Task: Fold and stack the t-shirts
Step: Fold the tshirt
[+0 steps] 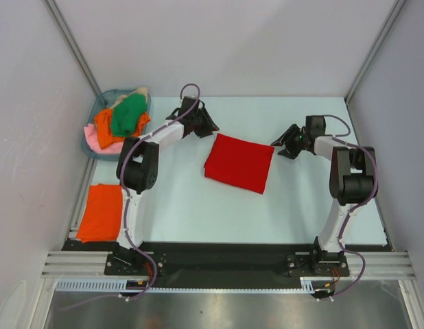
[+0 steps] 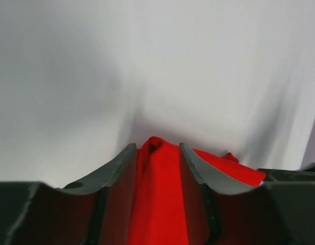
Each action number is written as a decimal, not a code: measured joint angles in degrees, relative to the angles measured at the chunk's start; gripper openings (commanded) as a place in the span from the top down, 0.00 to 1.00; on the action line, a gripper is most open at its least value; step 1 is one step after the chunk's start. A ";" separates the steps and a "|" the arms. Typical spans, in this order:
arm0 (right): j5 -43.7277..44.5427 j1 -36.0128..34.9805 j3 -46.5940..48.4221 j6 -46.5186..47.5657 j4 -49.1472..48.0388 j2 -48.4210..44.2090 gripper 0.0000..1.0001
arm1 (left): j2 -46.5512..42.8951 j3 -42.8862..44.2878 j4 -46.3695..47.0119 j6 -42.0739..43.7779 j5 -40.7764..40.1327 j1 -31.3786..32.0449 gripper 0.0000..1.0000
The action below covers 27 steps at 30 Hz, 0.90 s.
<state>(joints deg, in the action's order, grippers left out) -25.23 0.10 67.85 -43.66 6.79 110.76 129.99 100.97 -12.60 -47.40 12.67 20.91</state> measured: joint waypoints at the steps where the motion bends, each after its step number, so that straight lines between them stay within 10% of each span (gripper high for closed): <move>1: 0.59 0.76 1.55 1.86 1.14 0.55 0.37 | -0.48 0.04 -0.83 1.40 -1.51 -0.17 0.54; 11: 7.96 -1.25 0.98 14.01 4.37 -9.09 0.43 | -21.31 -14.67 1.31 10.54 -2.67 0.68 0.57; 17: -4.46 -6.95 -4.35 12.33 -8.44 -8.66 0.91 | -24.92 -26.95 14.14 10.51 6.93 4.92 0.66; 27: -18.18 -0.68 -5.35 0.72 -30.14 10.01 0.93 | -19.04 -36.22 18.25 10.43 8.94 4.79 0.70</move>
<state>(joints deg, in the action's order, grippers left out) -43.42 -0.58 62.50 -42.94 -23.35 120.77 110.96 64.75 5.65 -36.97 21.61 25.69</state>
